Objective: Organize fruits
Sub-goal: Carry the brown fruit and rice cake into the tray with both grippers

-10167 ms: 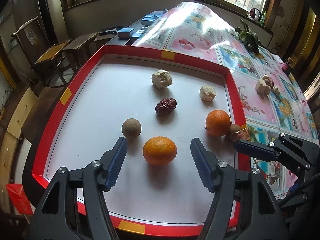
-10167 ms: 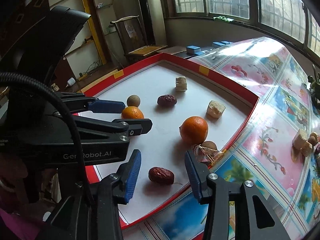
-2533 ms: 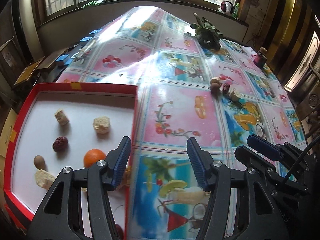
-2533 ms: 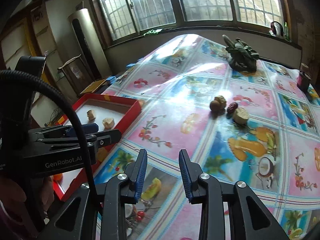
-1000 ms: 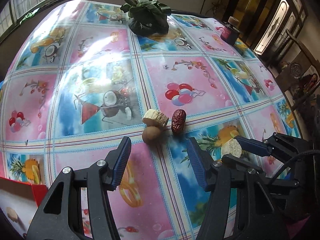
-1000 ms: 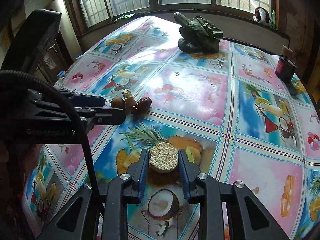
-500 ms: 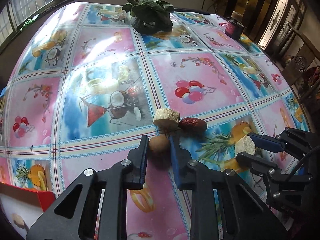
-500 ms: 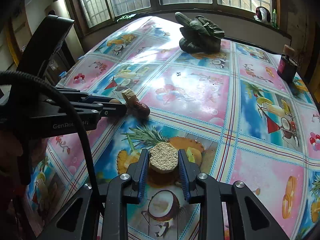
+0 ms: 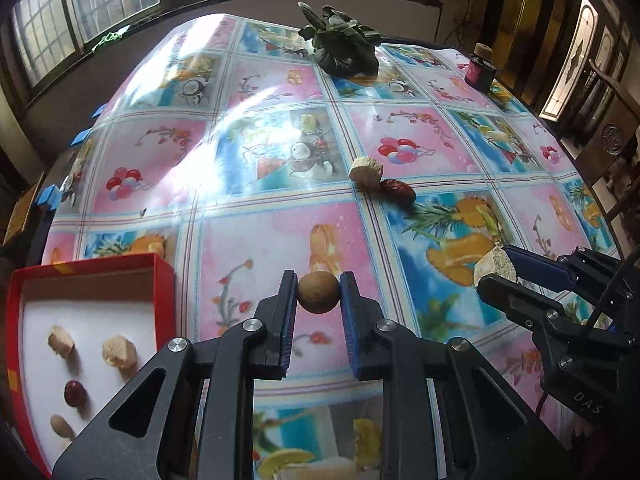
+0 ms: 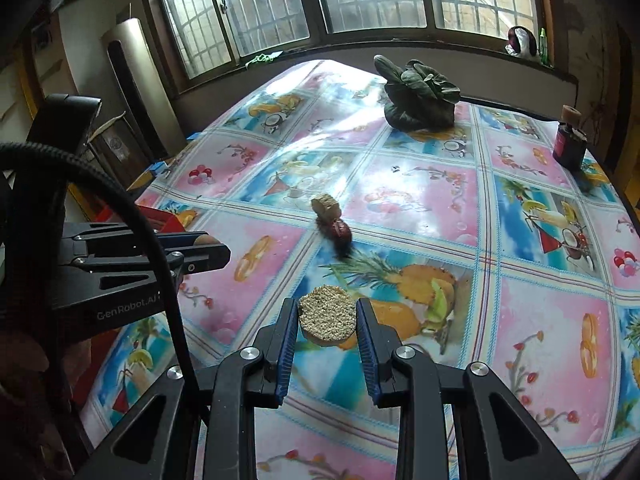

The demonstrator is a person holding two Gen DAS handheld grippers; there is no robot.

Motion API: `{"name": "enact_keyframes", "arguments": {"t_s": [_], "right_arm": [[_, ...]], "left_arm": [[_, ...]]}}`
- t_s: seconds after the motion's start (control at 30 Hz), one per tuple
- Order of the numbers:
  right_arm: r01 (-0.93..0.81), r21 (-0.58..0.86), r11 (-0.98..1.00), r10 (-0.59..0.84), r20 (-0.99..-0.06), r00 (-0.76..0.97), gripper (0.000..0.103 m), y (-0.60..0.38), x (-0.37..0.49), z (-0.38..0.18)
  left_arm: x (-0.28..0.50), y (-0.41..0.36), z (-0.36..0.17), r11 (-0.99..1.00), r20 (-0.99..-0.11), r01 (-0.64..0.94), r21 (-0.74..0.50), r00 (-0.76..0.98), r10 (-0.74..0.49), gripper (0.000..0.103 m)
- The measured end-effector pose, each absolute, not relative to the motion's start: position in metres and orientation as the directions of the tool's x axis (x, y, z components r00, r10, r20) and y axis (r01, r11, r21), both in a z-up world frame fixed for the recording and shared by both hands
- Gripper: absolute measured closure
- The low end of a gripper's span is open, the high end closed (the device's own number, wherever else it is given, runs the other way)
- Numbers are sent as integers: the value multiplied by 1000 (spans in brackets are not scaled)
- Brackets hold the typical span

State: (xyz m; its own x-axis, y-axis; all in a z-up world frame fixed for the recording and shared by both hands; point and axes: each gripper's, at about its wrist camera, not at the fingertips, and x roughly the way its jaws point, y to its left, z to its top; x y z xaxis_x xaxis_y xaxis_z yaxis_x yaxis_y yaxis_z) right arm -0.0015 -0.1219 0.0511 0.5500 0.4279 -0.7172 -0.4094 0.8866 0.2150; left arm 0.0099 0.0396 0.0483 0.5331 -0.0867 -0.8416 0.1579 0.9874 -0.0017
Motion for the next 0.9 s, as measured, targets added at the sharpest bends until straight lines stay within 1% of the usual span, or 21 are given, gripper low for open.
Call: {"name": "enact_keyframes", "arguments": {"t_s": [0.33, 0.5, 0.9], "right_arm": [[-439, 234, 868, 463, -703, 540, 75, -88, -44, 57], [-459, 229, 858, 472, -702, 533, 75, -71, -59, 59], [-545, 207, 813, 509, -706, 492, 75, -24, -76, 63]], "left_arm": [[-38, 66, 55, 997, -821, 81, 4, 570, -43, 83], [-53, 79, 56, 998, -816, 61, -5, 577, -39, 83], [-76, 121, 64, 1000, -794, -21, 1, 607, 14, 83]]}}
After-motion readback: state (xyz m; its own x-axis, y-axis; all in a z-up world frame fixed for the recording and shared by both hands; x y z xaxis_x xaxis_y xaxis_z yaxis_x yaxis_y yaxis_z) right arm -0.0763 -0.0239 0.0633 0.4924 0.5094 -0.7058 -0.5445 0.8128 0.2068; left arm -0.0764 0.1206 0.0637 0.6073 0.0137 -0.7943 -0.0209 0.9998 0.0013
